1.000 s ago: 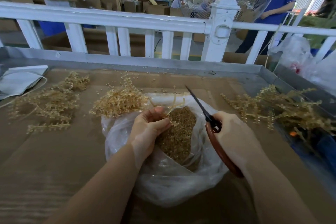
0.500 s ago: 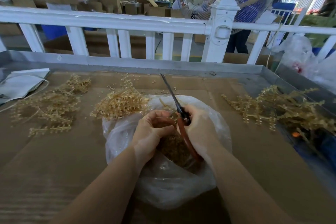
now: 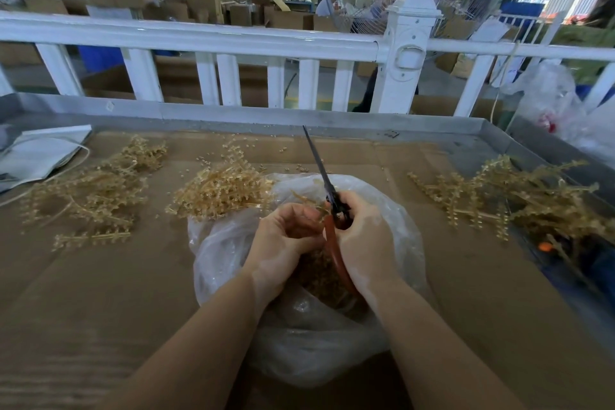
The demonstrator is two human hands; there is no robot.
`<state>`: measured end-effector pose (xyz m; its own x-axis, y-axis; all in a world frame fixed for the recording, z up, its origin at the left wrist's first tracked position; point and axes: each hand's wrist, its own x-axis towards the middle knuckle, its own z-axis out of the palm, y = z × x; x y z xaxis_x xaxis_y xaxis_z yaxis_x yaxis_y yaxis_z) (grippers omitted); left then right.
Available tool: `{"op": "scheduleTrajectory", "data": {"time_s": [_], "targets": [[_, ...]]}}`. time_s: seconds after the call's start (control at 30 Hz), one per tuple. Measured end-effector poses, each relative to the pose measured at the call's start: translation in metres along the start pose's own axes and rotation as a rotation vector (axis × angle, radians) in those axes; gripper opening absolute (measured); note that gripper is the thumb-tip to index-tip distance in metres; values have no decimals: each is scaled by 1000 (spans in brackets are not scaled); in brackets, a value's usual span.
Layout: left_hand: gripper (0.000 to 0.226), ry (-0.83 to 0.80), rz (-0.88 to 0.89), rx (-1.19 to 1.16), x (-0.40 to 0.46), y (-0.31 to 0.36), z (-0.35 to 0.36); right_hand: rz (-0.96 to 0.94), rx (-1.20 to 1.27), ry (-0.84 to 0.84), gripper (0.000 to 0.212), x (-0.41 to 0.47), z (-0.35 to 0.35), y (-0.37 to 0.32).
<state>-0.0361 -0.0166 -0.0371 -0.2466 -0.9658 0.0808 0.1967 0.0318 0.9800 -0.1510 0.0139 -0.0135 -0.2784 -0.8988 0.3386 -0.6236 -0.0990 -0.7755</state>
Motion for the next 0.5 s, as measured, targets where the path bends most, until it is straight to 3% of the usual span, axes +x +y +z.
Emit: {"op": "scheduleTrajectory", "data": {"time_s": [0.5], "targets": [[26, 51, 81, 82, -4, 2, 2, 35, 13, 87, 31, -1, 6, 1]]}}
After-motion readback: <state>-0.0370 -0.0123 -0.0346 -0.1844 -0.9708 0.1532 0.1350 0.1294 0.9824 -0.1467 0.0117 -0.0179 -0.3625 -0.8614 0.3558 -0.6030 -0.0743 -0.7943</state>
